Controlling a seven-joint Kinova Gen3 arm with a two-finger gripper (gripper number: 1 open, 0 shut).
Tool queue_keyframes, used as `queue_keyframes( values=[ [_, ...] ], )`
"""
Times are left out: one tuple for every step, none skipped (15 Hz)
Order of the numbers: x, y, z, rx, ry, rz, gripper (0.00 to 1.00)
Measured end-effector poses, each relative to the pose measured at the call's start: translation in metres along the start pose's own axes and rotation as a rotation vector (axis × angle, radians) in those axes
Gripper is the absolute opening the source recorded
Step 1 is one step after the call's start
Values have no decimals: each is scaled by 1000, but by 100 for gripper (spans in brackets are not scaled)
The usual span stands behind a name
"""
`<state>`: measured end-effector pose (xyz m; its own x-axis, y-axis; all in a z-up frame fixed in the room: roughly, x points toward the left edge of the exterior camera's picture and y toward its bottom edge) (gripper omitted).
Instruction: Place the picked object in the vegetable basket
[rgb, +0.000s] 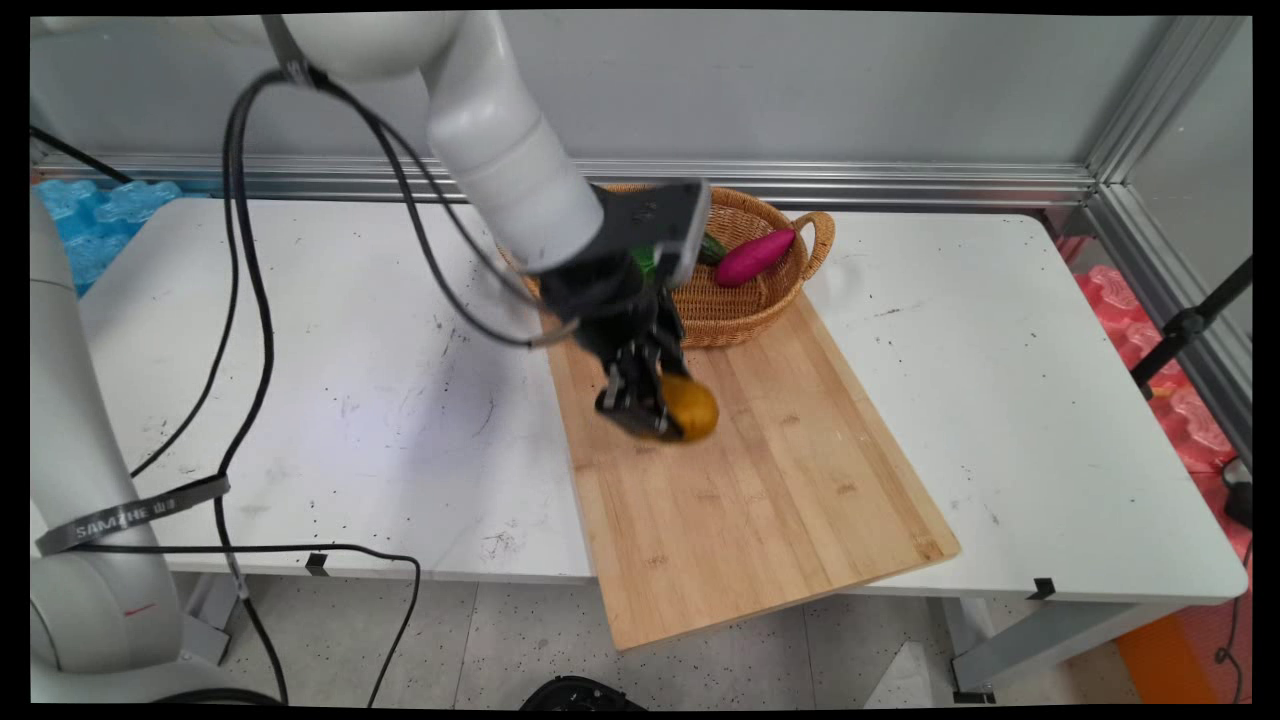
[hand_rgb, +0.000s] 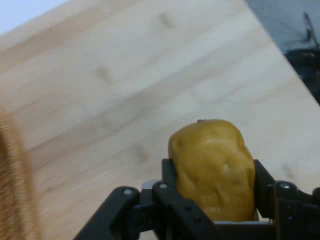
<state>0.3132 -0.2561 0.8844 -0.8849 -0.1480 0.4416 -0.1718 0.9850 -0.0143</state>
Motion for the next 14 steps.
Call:
queue_keyframes(
  values=[
    [0, -8, -8, 25, 1, -43, 0],
    [1, -15, -15, 47, 4, -79, 0],
    [1, -23, -22, 71, 7, -122, 0],
    [1, -32, -28, 94, 11, -166, 0],
    [1, -39, -33, 114, 14, -203, 0],
    [2, -48, -39, 138, 20, -247, 0],
    [2, -55, -42, 157, 26, -283, 0],
    [3, -65, -46, 180, 32, -327, 0],
    [3, -74, -49, 202, 39, -371, 0],
    [5, -84, -50, 222, 47, -415, 0],
    [6, -91, -50, 237, 52, -449, 0],
    [8, -100, -49, 253, 57, -487, 0],
    [11, -107, -48, 267, 62, -521, 0],
    [13, -113, -44, 276, 65, -550, 0]
  ],
)
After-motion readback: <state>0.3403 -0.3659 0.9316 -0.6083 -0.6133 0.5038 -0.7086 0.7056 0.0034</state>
